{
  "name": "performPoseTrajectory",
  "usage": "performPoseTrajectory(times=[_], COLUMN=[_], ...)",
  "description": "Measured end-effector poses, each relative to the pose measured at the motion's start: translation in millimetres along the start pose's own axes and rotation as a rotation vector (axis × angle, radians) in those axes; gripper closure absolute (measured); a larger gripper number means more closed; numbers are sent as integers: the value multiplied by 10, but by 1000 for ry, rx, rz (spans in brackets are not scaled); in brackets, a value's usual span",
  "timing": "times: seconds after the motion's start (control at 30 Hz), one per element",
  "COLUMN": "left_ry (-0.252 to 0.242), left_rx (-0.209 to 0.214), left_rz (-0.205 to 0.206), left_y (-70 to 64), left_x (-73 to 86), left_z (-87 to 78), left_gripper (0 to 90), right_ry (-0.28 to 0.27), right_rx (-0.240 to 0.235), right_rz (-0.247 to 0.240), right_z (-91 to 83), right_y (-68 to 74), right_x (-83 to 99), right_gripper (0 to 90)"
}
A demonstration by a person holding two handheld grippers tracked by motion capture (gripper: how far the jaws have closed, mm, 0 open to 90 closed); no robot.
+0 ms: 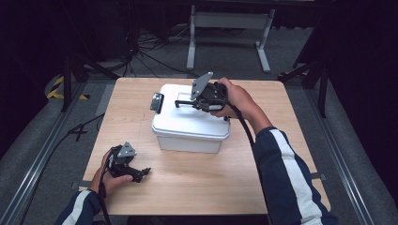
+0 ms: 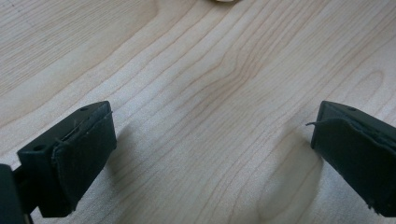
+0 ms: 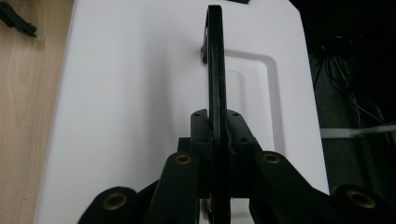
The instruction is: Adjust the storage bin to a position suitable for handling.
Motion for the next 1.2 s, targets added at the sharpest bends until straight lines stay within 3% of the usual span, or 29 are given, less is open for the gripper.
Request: performPoseTrajectory(times=[0.7,1.2], left_ry=[4,3], left_rx=[2,2], left_rz=[1,0], left_y=[0,-1], left_x=[1,1], left_z=[-3,-3], left_gripper=[5,5], right_ry=[-35,-42], right_rx=[41,86], right_rz=[27,67], right_z=[-273,-589], right_y=[-56,-116], right_x=[106,394], right_gripper=[842,842])
Point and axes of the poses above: each handheld gripper's, and its own axes: z roughly forward along the jaws, x roughly out of its underside, y roughly to its left, the point moved 7 cm from there along z, roughly forward along the jaws
